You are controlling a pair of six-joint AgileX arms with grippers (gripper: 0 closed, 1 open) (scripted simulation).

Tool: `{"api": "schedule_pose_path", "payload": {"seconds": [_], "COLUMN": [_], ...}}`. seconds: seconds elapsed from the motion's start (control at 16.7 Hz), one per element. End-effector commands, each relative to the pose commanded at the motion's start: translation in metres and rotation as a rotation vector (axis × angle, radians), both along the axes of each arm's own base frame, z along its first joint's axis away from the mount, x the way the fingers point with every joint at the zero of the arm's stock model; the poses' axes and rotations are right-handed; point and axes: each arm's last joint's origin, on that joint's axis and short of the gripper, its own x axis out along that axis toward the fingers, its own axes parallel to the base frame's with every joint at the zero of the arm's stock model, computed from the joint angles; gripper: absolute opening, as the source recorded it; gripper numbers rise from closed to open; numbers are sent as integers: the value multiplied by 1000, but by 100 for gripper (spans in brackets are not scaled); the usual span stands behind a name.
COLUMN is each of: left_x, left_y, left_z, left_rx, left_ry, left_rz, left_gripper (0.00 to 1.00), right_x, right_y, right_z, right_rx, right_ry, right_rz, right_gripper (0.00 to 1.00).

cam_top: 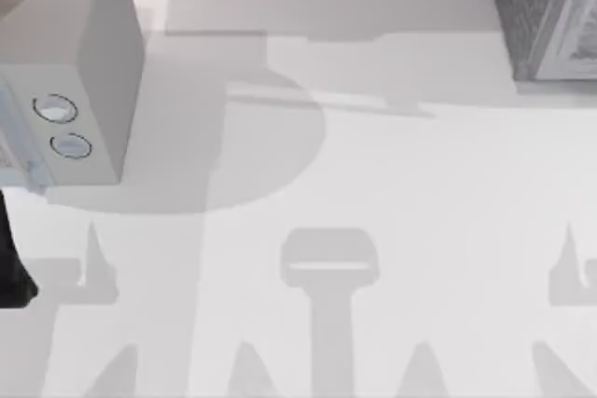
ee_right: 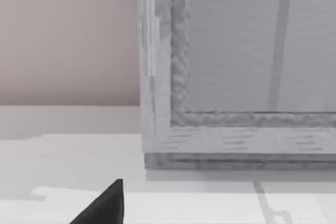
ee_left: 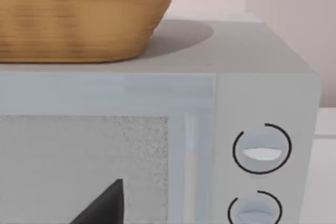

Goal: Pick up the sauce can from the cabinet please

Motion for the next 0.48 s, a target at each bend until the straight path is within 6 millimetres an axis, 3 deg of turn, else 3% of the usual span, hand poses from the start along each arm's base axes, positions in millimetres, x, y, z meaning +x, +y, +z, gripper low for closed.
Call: {"api": "schedule_pose_path", "payload": {"seconds": [0.24, 0.48], "left_x": [0, 0], "left_y": [0, 0], "left_z": [0, 0], "left_rx": [0, 0], "left_ry": [0, 0], "left_rz": [0, 0], "left_gripper": [100, 100], "right_x": [0, 2], "right_y": [0, 3], "right_z": [8, 56], "right_rx": [0, 0], "right_ry": [3, 15], "right_rz": [2, 4], "right_gripper": [100, 100]}}
